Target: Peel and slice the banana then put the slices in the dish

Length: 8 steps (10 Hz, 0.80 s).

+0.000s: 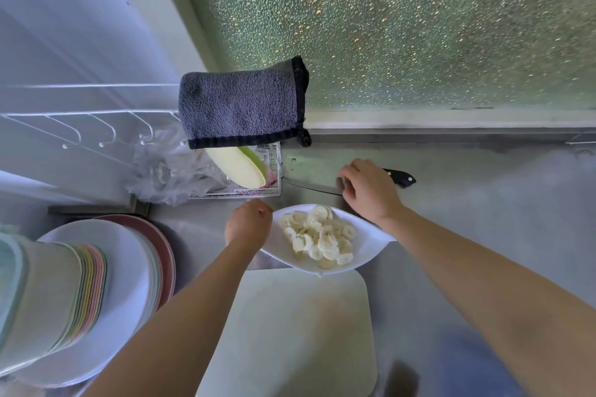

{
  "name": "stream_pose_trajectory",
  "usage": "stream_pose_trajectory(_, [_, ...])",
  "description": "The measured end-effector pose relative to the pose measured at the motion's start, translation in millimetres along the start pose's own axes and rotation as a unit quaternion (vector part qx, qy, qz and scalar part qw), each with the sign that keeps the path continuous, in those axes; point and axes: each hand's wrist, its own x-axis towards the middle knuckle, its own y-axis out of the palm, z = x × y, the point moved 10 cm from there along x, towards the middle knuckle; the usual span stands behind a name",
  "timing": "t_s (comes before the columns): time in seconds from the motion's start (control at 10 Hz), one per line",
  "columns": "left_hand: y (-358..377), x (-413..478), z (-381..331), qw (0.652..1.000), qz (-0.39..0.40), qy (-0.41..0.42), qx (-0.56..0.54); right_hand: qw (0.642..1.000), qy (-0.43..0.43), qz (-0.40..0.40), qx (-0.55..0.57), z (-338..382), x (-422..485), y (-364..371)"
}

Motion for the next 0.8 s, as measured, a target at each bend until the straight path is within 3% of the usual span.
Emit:
stream_pose_trajectory(0.2, [-2.5, 0.3, -2.8, 1.000, -0.001, 0.007, 0.000, 0.991, 0.035, 0.127, -0.027, -4.2, -2.8, 34.6])
stream_pose_trajectory(0.4, [-6.0, -2.2, -8.8, 1.000, 0.005, 0.025, -0.012, 0.980, 0.087, 0.177, -0.020, -12.4, 11.7, 38.4])
stream_pose_trajectory(0.6, [-5.0, -2.2, -10.1, 1.000, 0.011, 0.030, -0.002, 0.981, 0.099, 0.165, 0.017, -10.7, 11.8, 30.3])
stream_pose_trajectory(0.8, [-12.9, -10.0, -10.3, 0.999, -0.002, 0.035, 0.017, 0.979, 0.124, 0.085, 0.138, 1.9, 6.1, 9.6])
